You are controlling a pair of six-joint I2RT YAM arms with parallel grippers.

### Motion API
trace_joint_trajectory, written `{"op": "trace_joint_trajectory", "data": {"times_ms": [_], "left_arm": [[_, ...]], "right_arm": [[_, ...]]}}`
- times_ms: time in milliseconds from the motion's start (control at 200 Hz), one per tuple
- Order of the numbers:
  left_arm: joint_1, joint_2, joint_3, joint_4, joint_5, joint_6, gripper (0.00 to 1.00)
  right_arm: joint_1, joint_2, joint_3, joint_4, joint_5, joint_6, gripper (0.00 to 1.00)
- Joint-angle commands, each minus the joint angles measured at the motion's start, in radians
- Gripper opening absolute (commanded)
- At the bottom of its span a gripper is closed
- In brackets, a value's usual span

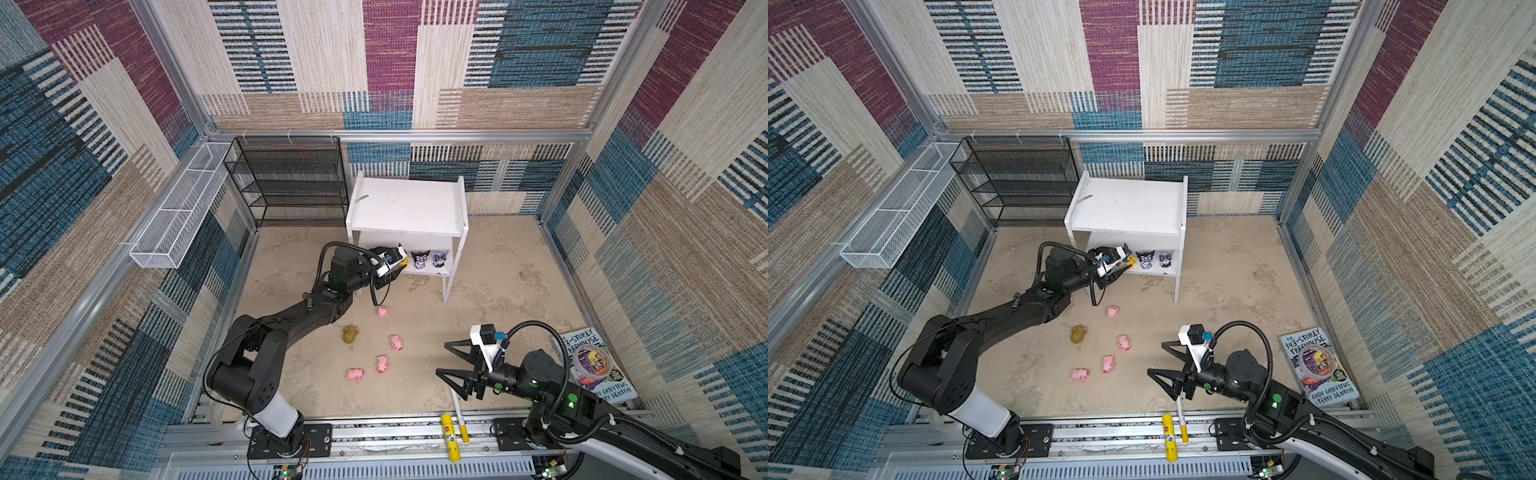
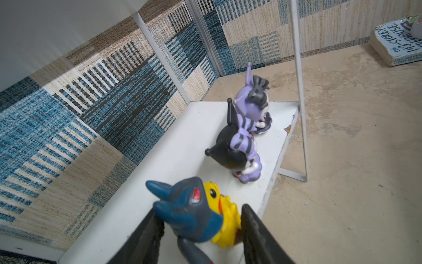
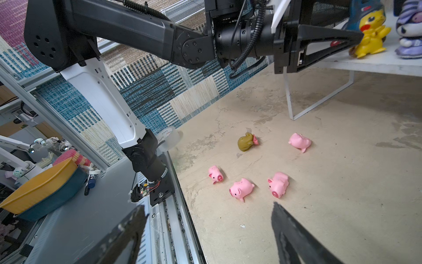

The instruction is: Place and organize the plastic toys onto the shelf

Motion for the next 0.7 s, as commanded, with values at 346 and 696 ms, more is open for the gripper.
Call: {"op": "trace_joint_trajectory", "data": {"times_ms": [346, 696], "left_arm": [[0.001, -0.045, -0.046, 0.037, -0.07, -0.006, 0.65], [0.002, -0.065, -0.063, 0.022, -0.094, -0.005, 0.65]], "right_arm": [[0.0, 0.02, -0.003, 0.044, -0.006, -0.002, 0.87], [0.0, 0.035, -0.001, 0.058, -0.011, -0.01, 0.87]]}}
